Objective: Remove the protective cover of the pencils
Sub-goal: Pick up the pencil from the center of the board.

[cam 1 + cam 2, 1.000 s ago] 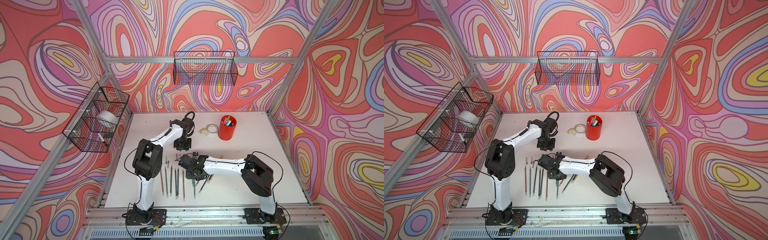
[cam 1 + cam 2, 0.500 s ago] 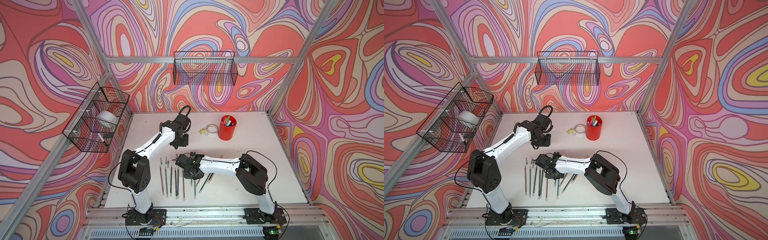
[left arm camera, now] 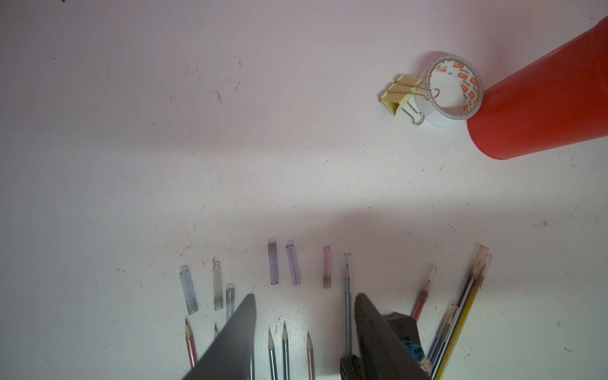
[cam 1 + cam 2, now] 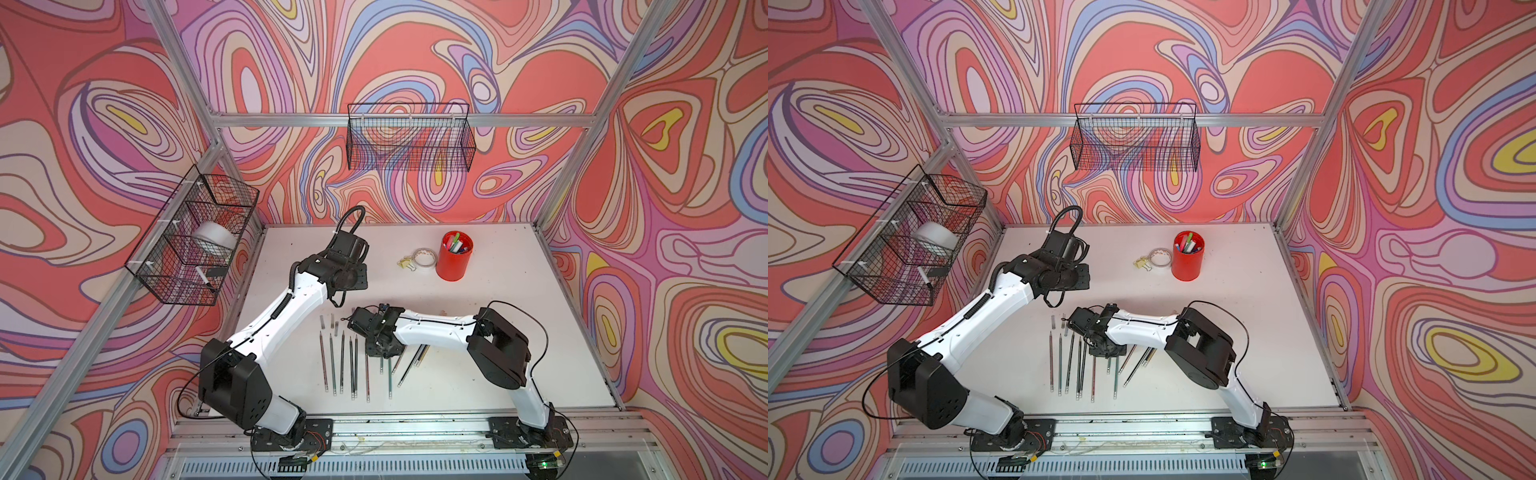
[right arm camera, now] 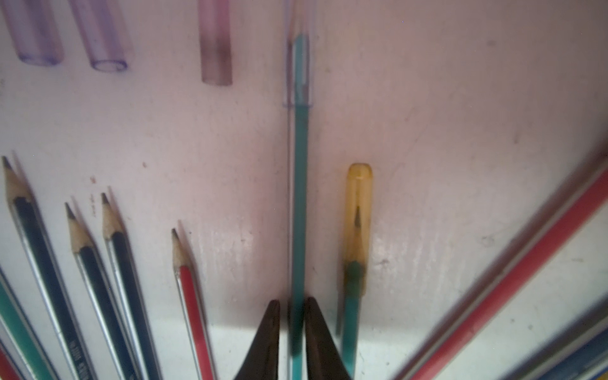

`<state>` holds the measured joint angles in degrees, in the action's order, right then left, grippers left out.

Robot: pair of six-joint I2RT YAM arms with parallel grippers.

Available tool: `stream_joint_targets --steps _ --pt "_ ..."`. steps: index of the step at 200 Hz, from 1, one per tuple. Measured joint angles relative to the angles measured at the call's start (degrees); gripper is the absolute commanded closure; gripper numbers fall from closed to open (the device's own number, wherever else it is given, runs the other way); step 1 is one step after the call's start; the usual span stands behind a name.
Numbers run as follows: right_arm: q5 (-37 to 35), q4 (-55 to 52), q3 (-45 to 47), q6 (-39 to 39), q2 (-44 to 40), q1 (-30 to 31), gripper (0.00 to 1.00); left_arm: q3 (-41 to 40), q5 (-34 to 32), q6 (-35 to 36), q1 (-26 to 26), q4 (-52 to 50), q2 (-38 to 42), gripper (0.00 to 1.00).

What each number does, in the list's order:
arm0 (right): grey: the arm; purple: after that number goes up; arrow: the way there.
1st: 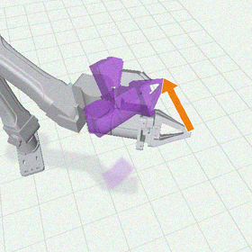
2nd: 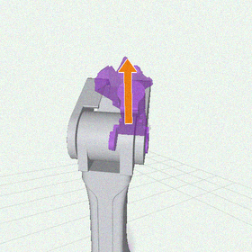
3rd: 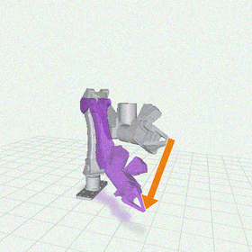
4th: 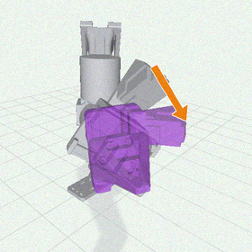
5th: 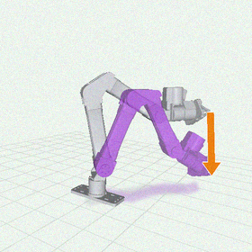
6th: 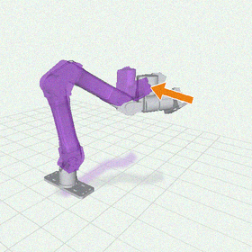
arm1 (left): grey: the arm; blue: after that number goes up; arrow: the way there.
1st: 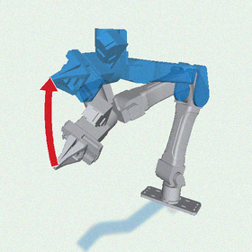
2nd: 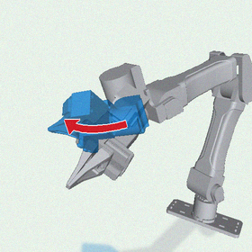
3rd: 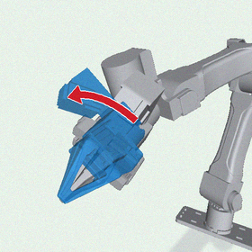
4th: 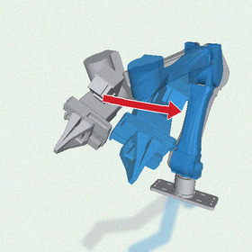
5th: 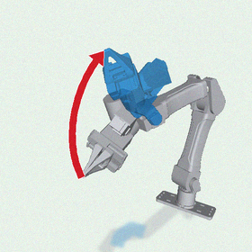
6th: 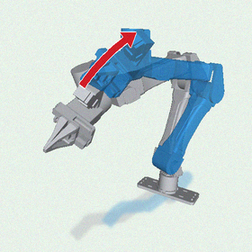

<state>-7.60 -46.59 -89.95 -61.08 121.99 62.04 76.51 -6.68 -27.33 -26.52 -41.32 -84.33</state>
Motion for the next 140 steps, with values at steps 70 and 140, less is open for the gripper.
stream_joint_targets --steps 70,140 --pt "-0.11 -0.22 0.02 -0.5 0.04 -0.04 0.9 -5.86 -2.49 -0.83 0.33 6.16 8.72 0.3" --pt "-0.33 0.2 0.24 -0.92 0.02 -0.04 0.99 -9.42 -4.13 -1.31 0.33 10.86 13.99 0.24"
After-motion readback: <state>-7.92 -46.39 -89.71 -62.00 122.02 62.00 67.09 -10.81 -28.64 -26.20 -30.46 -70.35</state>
